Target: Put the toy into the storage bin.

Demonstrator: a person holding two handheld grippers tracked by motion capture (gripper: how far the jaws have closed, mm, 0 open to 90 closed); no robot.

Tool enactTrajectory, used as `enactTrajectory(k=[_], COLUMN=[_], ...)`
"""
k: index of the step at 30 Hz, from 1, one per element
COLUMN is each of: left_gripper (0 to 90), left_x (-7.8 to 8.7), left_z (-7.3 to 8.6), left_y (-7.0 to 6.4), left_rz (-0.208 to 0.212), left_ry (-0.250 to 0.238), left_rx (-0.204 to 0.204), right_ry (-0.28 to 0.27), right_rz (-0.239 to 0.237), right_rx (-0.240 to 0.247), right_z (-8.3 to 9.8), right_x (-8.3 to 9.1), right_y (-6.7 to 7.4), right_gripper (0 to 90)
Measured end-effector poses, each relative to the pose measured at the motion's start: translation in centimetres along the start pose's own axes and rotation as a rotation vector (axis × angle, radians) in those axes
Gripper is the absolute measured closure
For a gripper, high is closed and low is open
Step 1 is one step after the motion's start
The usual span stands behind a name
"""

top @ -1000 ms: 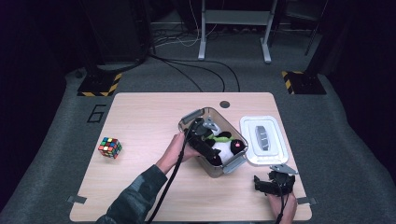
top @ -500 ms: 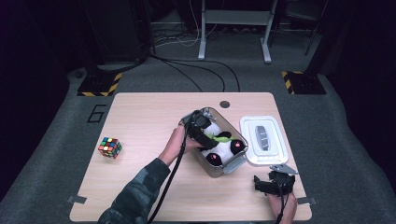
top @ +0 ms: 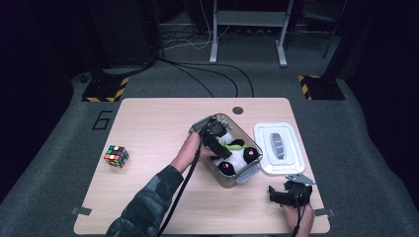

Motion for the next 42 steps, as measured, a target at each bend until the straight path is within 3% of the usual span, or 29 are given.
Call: enactTrajectory(k=[6, 10, 14, 19, 25, 32, 34, 37, 38, 39, 42], left_gripper=[10.6, 9.9, 9.9, 9.6, 9.3, 9.1, 9.0, 9.6, 10.1, 10.4, 10.3], left_x=[0.3, 1.3, 1.4, 0.5, -0.4, -0.8, -0.7, 0.1, 0.1, 0.6, 1.2], left_z=[0.1, 0.2, -0.1, -0.7, -1.1, -1.2, -1.1, -0.7, -0.7, -0.4, -0.1], left_y=[0.2, 0.2, -0.2, -0.9, -1.8, -2.1, -2.0, -1.5, -1.5, -1.4, -1.3], left_rz=[0.011, 0.032, 0.036, 0.014, -0.065, -0.1, -0.092, -0.048, -0.048, -0.035, -0.021], left_ry=[-0.022, -0.092, -0.114, -0.075, -0.01, 0.012, 0.003, -0.062, -0.062, -0.1, -0.124], left_rx=[0.015, 0.039, 0.036, 0.031, 0.007, -0.014, -0.01, 0.009, 0.009, 0.017, 0.021], right_ry=[0.0, 0.001, 0.001, 0.0, 0.001, 0.001, 0.002, 0.001, 0.001, 0.002, 0.0], right_rz=[0.0, 0.0, 0.0, 0.0, 0.0, 0.0, -0.001, 0.0, 0.0, 0.0, 0.0], right_rx=[0.0, 0.001, 0.001, 0.002, 0.002, 0.0, 0.0, 0.002, 0.002, 0.002, 0.002], right_z=[0.0, 0.0, 0.0, 0.0, 0.0, 0.0, 0.0, 0.0, 0.0, 0.0, 0.0], right_x=[0.0, 0.0, 0.0, 0.0, 0.0, 0.0, 0.0, 0.0, 0.0, 0.0, 0.0], right_y=[0.0, 0.0, 0.0, 0.0, 0.0, 0.0, 0.0, 0.0, 0.0, 0.0, 0.0], right_gripper=[2.0, 2.0, 2.0, 2.0, 2.0, 2.0, 2.0, 2.0, 2.0, 2.0, 2.0])
Point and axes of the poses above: each handheld gripper's, and its own axes: x roughly backward along the jaws, z roughly out of its underside, y roughly to its left, the point moved 1 cm from there along -x, roughly forward along the jaws, and after that the axes turned 5 degrees about y, right-handed, at the moved point
